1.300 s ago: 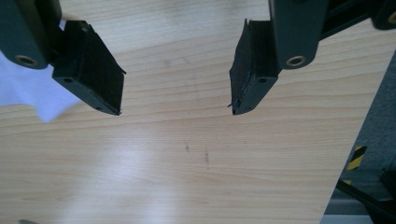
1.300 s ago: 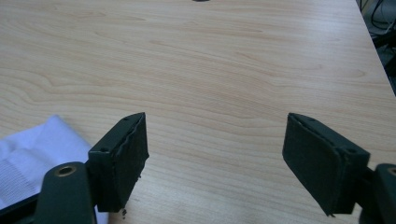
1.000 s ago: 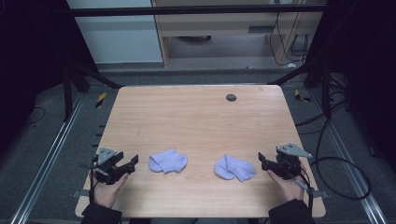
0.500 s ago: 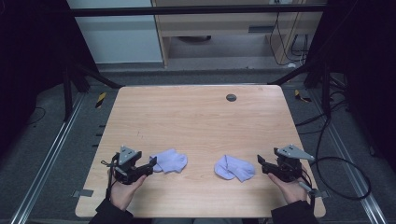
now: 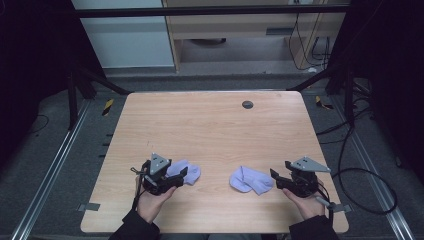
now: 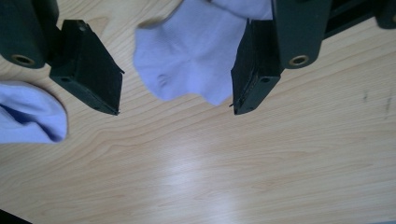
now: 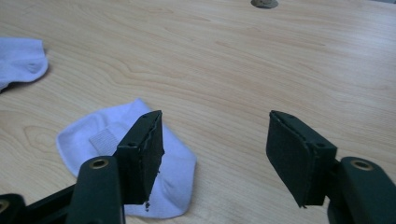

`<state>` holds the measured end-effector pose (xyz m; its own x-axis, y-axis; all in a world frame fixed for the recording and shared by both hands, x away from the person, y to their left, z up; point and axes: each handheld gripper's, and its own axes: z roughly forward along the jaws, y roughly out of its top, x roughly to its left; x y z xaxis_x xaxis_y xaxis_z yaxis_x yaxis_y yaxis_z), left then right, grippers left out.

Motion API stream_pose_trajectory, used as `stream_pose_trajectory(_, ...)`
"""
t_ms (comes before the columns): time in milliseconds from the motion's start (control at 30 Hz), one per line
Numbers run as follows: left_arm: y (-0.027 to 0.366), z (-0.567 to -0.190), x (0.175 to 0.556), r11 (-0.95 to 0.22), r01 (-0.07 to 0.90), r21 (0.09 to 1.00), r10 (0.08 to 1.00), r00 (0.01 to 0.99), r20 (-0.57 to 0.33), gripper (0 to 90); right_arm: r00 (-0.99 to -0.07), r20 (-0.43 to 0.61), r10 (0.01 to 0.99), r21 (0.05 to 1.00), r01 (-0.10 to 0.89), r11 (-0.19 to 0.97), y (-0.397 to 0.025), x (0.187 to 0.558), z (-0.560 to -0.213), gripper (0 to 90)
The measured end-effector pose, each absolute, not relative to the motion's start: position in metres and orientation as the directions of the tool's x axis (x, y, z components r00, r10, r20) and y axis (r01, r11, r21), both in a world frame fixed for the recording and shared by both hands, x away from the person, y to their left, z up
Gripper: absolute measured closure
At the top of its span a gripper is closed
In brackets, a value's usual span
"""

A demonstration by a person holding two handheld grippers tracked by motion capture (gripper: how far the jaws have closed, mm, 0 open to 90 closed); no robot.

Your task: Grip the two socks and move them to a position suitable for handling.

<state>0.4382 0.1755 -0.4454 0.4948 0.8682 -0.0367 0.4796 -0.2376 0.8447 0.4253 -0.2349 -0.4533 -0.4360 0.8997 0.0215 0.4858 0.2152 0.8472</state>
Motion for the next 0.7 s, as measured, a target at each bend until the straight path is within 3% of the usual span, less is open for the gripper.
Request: stream_pose_trajectory(700,0.107,-0.456,0.435,-0.336,0.464,0.820,0.807,0.590,-0.003,34.9,-0.540,0.013,0.842,0.795,0.516,0.319,-0.216,0.415,-0.470,55.1)
